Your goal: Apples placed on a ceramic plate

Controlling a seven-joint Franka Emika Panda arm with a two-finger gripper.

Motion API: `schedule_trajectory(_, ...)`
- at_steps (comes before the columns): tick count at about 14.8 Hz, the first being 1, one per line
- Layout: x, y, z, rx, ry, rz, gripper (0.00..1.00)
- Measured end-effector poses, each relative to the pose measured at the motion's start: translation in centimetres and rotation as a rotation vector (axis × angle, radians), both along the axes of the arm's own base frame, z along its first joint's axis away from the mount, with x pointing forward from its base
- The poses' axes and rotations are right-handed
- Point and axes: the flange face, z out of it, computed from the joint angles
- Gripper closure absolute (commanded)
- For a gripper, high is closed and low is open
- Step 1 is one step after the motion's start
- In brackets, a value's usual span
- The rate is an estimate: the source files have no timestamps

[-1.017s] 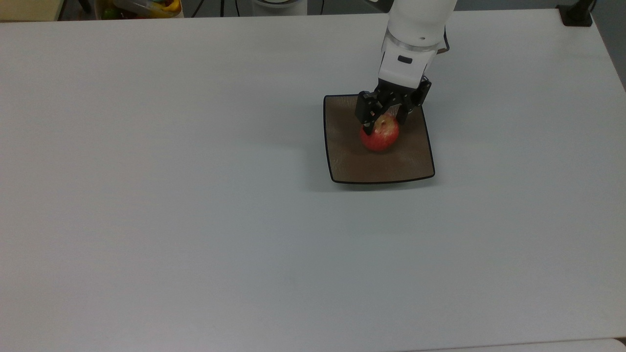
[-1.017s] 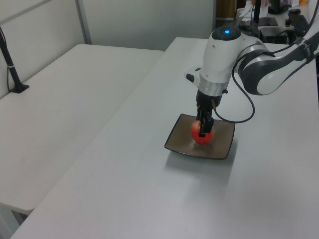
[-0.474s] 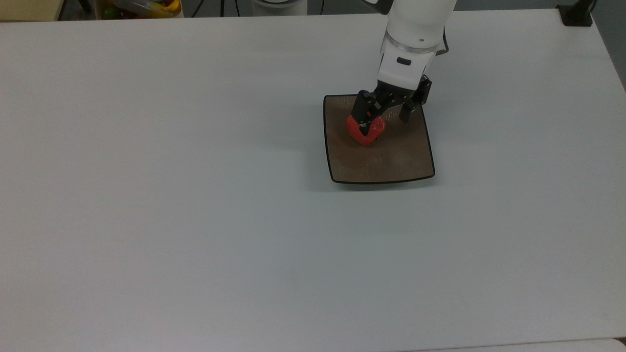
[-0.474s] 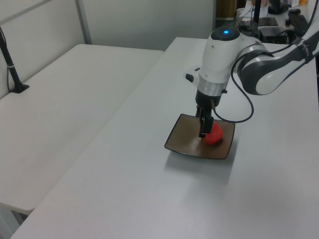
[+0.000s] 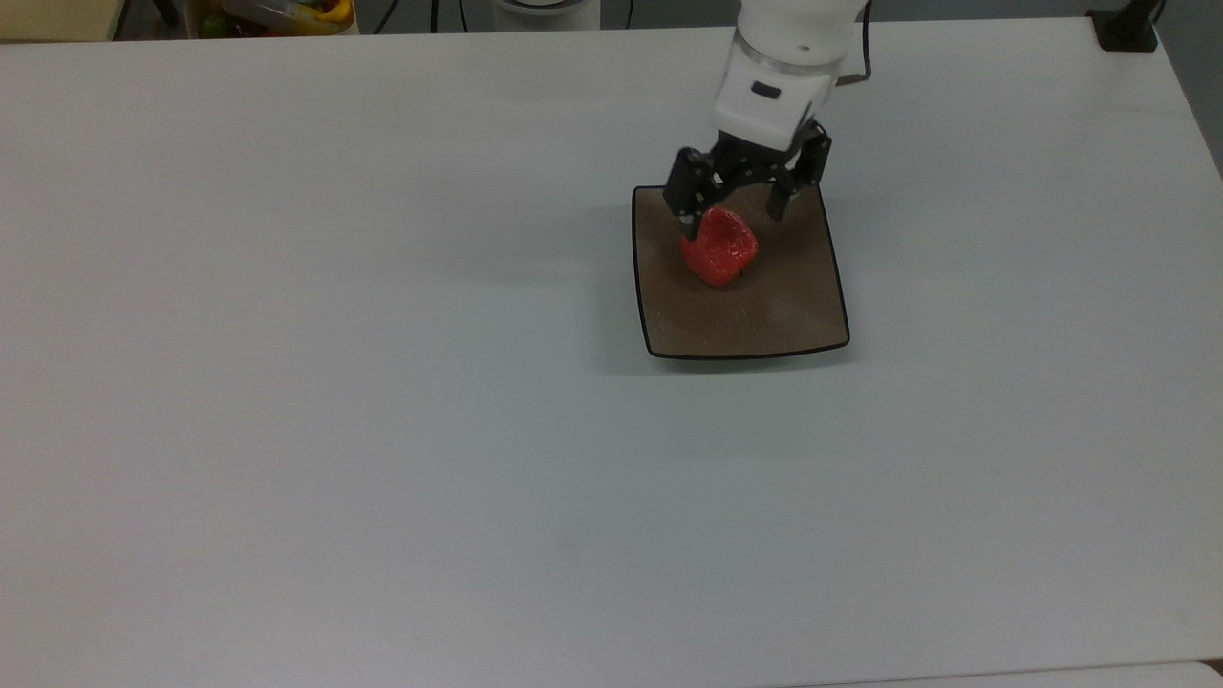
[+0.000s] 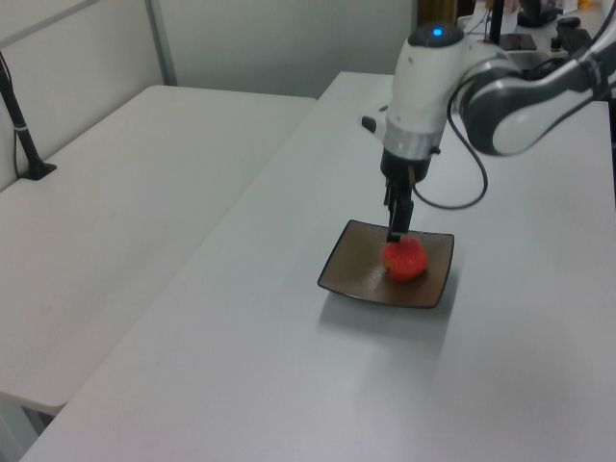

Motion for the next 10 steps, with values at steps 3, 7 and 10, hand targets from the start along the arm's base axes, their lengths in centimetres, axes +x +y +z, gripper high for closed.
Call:
schedule_trajectory(3, -0.2, -3.9, 4.4, 0.017, 0.06, -0.115, 0.0)
schedule_trajectory(7, -1.6, -10.2, 9.5, 0.05, 0.128, -0.257, 0.0)
schedule_trajectory(10, -2.2, -13.5, 10.9, 0.065, 0.158, -0.32, 0.0)
